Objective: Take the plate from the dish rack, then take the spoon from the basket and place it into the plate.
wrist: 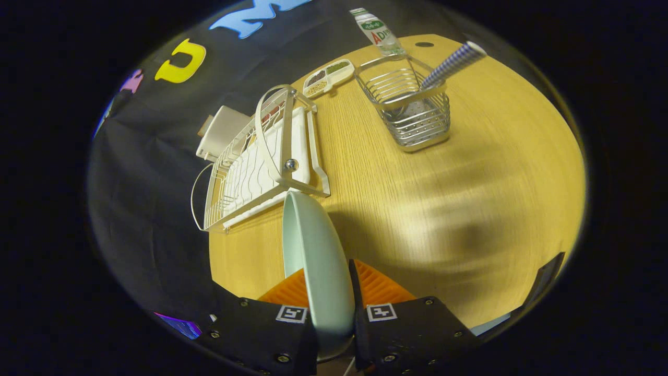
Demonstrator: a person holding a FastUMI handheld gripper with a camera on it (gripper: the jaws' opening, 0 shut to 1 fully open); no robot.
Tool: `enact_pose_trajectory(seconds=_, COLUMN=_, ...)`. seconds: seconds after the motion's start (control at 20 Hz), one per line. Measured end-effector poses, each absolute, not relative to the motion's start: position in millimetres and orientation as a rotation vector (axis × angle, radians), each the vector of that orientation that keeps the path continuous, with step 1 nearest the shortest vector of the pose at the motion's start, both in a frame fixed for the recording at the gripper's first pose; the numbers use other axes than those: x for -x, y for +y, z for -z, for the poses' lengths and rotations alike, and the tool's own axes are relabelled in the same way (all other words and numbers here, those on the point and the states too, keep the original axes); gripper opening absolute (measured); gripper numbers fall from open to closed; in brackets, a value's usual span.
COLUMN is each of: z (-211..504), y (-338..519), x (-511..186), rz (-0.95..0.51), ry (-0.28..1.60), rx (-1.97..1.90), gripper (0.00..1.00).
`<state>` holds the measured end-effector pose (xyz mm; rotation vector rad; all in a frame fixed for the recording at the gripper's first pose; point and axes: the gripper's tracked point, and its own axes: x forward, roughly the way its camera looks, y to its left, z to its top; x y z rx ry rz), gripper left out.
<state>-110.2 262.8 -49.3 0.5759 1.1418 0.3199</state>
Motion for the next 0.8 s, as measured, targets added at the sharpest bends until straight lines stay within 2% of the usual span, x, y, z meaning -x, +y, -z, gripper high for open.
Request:
enact_pose_trajectory(seconds=0.2, z=60, y=272, x=111, rz=-0.367, ry=1.126, rx=-0.63, gripper=0.28)
enact_pose_trajectory(seconds=0.4, z=62, y=249, x=107, rz=-0.334, ry=1.096, rx=-0.565, gripper=0.33)
enact_pose_trajectory(seconds=0.45, z=57, y=242, x=105, rz=-0.336, ry=1.08, rx=-0.553, gripper=0.47)
enact_pose_trajectory(seconds=0.6, z=36, y=222, x=103, rz=-0.333, ry=0.997, rx=-0.487, gripper=0.47)
enact_pose_trajectory(seconds=0.8, z=-24, y=190, x=86, rz=-0.332, ry=0.758, rx=-0.337, gripper=0.46)
